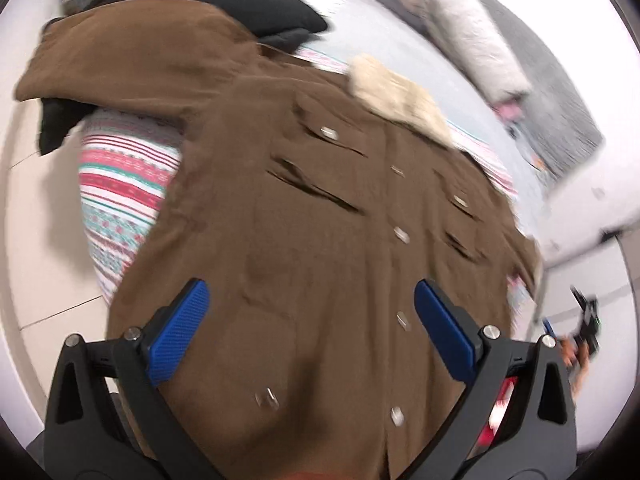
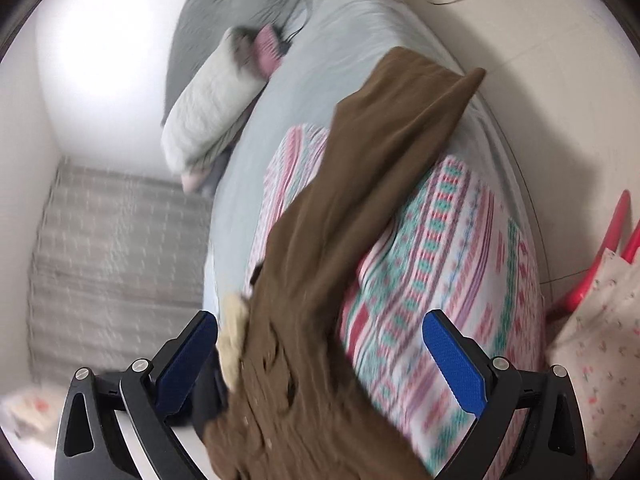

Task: Fold large clothes
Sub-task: 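Grasp the jacket sleeve nearest the right tool with the right tool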

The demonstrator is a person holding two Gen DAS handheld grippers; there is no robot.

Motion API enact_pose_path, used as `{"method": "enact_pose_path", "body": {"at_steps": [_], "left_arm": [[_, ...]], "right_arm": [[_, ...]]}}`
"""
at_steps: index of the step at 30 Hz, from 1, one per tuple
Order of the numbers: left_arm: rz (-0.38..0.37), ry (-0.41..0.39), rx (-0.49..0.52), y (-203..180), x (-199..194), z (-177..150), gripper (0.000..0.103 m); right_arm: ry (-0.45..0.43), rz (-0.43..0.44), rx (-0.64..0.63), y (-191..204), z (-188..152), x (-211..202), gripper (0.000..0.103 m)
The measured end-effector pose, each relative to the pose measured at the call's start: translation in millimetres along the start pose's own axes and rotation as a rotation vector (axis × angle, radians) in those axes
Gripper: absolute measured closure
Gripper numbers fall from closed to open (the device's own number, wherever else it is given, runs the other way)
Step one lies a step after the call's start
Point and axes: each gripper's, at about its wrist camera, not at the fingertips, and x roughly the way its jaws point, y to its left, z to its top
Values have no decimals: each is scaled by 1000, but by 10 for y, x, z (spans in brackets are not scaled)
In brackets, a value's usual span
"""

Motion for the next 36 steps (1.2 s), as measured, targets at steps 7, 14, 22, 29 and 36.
{"method": "enact_pose_path", "body": {"at_steps": [7,14,22,29,36], "left_arm": [[125,12,-5,203,469,57,1],[202,30,10,292,612,146,1],[203,-69,100,94,526,184,1],[185,-36,115,102,623,200,1],[167,-25,70,238,616,198,1]], "right_arm": [[-26,12,16,-124,380,405,13],[-13,-87,18,-265,586,866,26],[-58,-156,-1,-259,762,1112,52],[-122,-219,-86,-214,792,1128,95],[-364,-197,-424,716,484,663,98]]}}
